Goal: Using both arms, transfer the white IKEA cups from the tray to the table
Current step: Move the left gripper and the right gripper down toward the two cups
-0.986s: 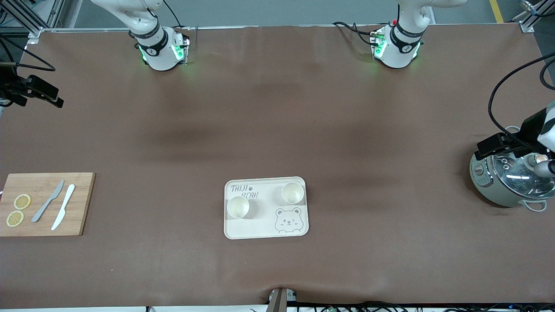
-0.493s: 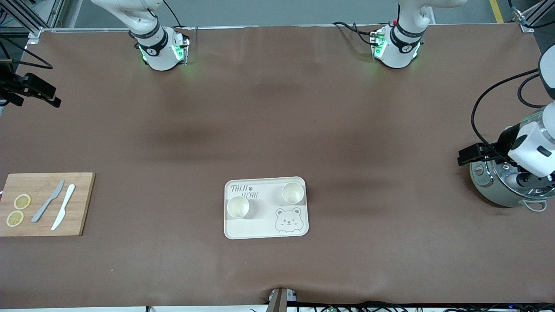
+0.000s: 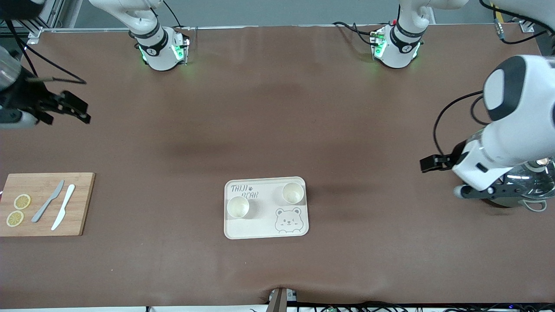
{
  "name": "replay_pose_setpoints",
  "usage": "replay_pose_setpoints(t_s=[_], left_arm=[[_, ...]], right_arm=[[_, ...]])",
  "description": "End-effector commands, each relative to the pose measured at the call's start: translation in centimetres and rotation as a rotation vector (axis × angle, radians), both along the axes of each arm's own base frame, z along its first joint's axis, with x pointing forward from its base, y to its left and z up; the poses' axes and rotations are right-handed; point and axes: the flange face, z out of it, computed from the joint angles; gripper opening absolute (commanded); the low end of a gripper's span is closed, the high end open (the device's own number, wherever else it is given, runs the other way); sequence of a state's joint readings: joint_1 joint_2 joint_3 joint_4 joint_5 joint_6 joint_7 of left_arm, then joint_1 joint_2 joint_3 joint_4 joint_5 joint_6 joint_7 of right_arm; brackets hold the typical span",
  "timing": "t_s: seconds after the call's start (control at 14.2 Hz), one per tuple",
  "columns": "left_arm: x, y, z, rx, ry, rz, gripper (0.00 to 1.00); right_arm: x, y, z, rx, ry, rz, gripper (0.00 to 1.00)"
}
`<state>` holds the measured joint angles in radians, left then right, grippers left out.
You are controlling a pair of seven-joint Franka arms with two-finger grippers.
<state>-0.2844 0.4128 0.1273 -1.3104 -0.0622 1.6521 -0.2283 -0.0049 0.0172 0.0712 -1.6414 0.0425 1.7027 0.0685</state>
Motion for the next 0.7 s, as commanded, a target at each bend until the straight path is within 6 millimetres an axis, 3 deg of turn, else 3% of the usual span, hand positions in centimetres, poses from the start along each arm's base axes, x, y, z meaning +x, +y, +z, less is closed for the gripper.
replay_pose_setpoints(t_s=[0.0, 0.21, 0.28, 0.42, 0.63], left_arm=[[0.5, -3.4, -1.6, 0.031, -0.026, 0.066, 1.0], [0.5, -7.2, -4.3, 0.04, -0.022, 0.14, 1.0], [0.5, -8.1, -5.3, 0.045, -0.012, 0.186, 1.0], [0.4, -10.1, -6.6, 0.046, -0.015, 0.255, 1.0], [0.5, -13.3, -8.3, 0.009, -0.053, 0.283, 1.0]], right_arm=[[4.7, 3.6, -5.9, 0.081, -0.002, -0.044, 1.0], [8.5, 8.3, -12.4, 0.132, -0.045, -0.06, 1.0], [9.4, 10.0, -13.6, 0.136, -0.054, -0.044, 1.0], [11.1, 11.6, -16.3, 0.142, -0.027, -0.138, 1.0], [12.2, 16.1, -18.6, 0.108, -0.027, -0.162, 1.0]])
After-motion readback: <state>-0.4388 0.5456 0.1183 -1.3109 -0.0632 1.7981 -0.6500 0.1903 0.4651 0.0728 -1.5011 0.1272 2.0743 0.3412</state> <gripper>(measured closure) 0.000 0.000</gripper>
